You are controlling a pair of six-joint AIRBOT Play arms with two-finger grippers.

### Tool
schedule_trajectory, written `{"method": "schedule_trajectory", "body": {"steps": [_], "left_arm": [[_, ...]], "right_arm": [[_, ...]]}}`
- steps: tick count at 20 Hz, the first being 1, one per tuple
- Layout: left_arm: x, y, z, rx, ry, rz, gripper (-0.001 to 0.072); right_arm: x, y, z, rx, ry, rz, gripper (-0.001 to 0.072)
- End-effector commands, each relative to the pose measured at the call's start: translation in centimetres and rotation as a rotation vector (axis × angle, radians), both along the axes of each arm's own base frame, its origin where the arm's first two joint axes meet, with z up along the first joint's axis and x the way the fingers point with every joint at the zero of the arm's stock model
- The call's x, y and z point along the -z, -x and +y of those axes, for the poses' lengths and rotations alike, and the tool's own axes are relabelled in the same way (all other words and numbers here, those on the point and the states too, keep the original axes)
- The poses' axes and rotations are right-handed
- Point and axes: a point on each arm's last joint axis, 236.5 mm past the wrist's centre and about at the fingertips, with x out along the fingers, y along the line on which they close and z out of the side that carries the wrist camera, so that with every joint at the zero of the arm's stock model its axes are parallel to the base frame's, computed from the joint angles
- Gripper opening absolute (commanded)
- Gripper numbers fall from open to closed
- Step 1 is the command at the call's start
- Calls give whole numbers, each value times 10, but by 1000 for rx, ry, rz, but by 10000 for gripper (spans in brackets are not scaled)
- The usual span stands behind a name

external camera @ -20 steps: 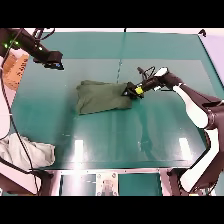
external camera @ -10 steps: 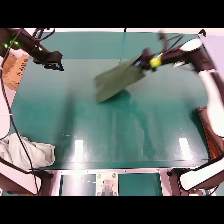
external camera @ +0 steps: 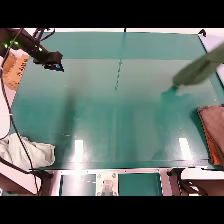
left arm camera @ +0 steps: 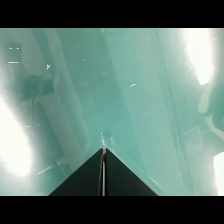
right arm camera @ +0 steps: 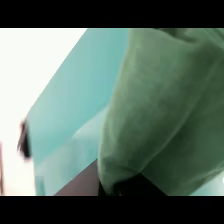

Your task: Fold the shirts.

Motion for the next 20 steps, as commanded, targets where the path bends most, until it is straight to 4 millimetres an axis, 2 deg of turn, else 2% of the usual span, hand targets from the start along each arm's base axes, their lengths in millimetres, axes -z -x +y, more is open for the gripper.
{"method": "schedule_trajectory", "body": {"steps": [1,4,8,12,15,17,18,19,20], "left_arm": [[-2,1,-4,6,17,-1,21],[-4,2,-9,13,40,0,21],[-5,2,-10,15,46,-1,21],[-2,4,-12,18,55,13,21],[12,11,-18,25,84,64,21],[16,11,-19,28,87,68,22],[16,11,-19,28,87,67,21],[16,11,-19,28,88,67,22],[16,11,-19,28,88,67,21]], "right_arm": [[20,84,-99,298,-21,178,15],[35,152,-137,457,-6,319,15],[63,237,-154,643,-21,526,15],[105,308,-149,762,-35,735,16],[152,362,-137,796,-38,968,16],[182,384,-128,766,-42,1080,19],[195,391,-123,755,-48,1117,114],[206,397,-120,748,-52,1150,406],[211,399,-118,738,-56,1164,607]]}}
